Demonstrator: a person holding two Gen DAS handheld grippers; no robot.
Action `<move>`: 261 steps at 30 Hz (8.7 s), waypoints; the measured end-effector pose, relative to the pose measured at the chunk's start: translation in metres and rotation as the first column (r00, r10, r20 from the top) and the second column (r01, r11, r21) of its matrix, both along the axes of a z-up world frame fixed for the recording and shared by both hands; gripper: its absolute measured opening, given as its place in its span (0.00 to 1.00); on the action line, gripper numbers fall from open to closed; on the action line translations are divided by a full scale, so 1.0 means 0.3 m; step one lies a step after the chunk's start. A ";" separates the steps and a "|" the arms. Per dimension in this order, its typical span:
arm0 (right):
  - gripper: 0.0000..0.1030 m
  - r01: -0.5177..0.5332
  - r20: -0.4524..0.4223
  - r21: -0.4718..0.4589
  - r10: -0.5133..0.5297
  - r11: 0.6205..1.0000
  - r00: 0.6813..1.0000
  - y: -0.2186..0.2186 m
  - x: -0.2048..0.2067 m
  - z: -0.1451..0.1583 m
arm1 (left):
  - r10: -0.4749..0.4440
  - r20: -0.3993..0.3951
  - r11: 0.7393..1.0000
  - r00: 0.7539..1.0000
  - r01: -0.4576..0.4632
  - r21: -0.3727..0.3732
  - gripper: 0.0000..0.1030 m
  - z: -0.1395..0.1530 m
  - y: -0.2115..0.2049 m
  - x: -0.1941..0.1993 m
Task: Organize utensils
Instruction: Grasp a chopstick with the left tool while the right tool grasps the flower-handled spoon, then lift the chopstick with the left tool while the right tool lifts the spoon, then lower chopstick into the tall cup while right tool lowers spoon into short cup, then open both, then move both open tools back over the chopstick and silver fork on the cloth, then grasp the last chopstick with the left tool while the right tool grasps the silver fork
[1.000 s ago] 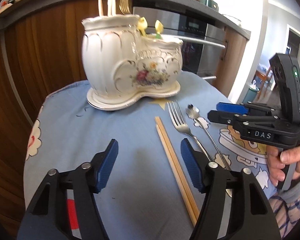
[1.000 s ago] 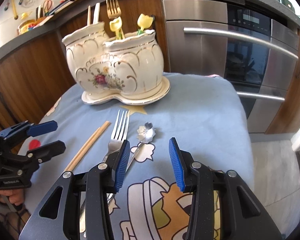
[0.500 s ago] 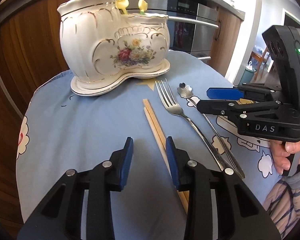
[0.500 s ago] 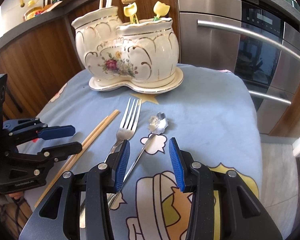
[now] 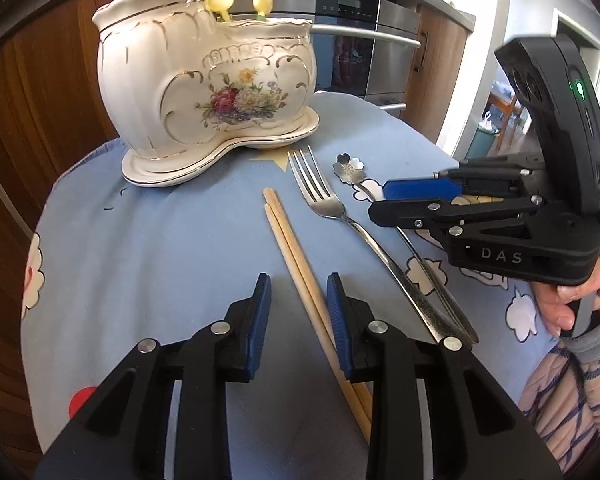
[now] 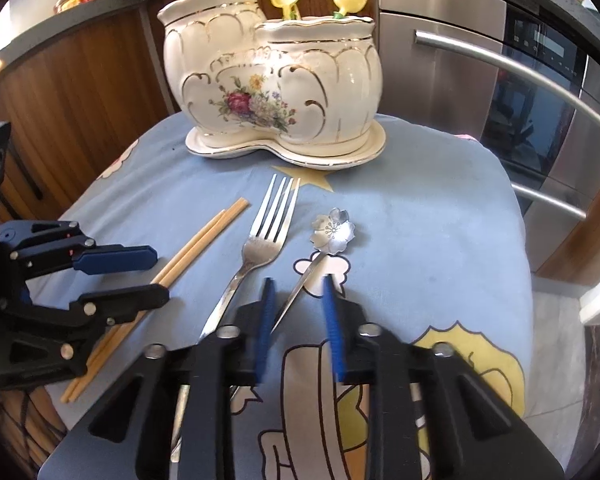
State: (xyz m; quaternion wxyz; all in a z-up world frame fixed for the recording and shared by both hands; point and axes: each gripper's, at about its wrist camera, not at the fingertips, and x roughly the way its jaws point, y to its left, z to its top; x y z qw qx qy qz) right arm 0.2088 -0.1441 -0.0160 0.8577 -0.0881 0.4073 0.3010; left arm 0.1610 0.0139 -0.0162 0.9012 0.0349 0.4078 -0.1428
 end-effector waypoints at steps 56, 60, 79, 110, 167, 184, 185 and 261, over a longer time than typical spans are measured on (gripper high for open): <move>0.07 -0.254 -0.216 -0.296 0.195 0.921 0.957 0.075 0.062 0.033 | -0.105 -0.285 0.957 0.953 0.175 0.231 0.12 0.041 0.068 0.085; 0.04 -0.247 -0.188 -0.313 0.195 0.917 0.963 0.073 0.054 0.034 | -0.117 -0.293 0.952 0.949 0.192 0.241 0.07 0.043 0.072 0.074; 0.04 -0.150 -0.004 -0.116 0.150 0.982 0.989 -0.021 0.041 0.212 | 0.070 0.134 0.997 0.989 -0.076 0.036 0.05 0.321 0.183 -0.018; 0.04 -0.057 0.212 0.503 -0.060 0.863 0.975 -0.050 0.232 0.423 | 0.224 0.466 0.964 0.856 -0.124 -0.236 0.05 0.550 0.224 0.124; 0.04 0.025 0.394 0.351 -0.172 0.936 0.903 0.147 0.324 0.353 | 0.381 0.506 0.924 0.773 -0.311 -0.221 0.05 0.433 0.233 0.357; 0.04 0.050 0.341 0.248 -0.135 0.967 0.930 0.167 0.329 0.306 | 0.364 0.429 0.931 0.827 -0.338 -0.139 0.05 0.393 0.218 0.368; 0.04 0.049 0.337 0.248 -0.134 0.968 0.932 0.167 0.331 0.306 | 0.365 0.431 0.930 0.825 -0.339 -0.139 0.05 0.394 0.219 0.367; 0.50 0.038 0.049 0.144 -0.046 0.989 0.998 -0.081 0.063 0.072 | -0.071 -0.076 0.995 0.995 0.077 0.070 0.42 -0.007 -0.002 0.080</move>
